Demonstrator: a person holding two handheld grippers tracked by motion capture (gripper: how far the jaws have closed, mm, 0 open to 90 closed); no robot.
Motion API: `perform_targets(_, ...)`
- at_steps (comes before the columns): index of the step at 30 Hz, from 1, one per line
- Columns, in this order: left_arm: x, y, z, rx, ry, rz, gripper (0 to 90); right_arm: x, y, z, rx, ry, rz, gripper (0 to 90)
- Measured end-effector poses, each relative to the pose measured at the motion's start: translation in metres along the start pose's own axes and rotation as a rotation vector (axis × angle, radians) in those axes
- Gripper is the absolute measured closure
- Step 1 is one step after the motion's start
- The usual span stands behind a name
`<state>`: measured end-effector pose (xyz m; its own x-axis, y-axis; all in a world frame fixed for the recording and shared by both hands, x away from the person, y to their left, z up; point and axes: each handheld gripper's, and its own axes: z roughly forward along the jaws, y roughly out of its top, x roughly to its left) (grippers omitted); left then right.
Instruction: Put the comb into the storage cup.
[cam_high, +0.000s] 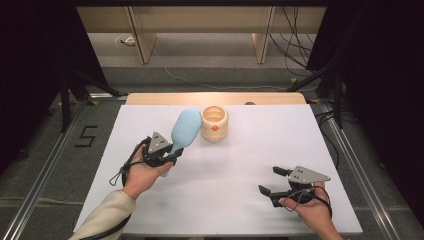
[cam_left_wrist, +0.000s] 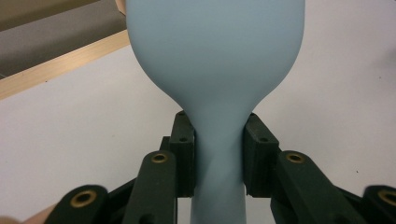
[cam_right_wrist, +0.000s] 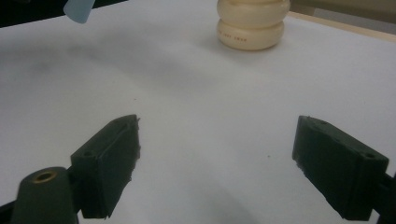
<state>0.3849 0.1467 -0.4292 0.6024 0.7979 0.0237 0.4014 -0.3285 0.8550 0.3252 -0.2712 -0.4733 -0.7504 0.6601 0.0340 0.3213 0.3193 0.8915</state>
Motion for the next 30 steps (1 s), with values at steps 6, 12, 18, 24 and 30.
perform_targets(6, -0.002, 0.000, 0.001, -0.008, 0.000, 0.003, 69.4, 0.000, 0.000, 0.000, 0.001, 0.000, 0.000, 16.0)
perform_targets(12, -0.006, 0.001, 0.001, -0.013, -0.003, 0.009, 69.4, 0.000, 0.000, 0.000, 0.000, 0.001, -0.001, 16.0)
perform_targets(18, -0.009, 0.002, 0.000, -0.020, -0.009, 0.016, 69.4, 0.000, 0.000, 0.000, 0.000, -0.001, -0.001, 16.0)
perform_targets(24, -0.013, 0.003, 0.001, -0.027, -0.013, 0.022, 69.4, 0.000, 0.000, 0.000, 0.000, -0.001, -0.001, 16.0)
perform_targets(30, -0.016, 0.004, 0.001, -0.035, -0.019, 0.026, 69.4, 0.000, 0.000, 0.000, 0.000, -0.001, -0.002, 16.0)
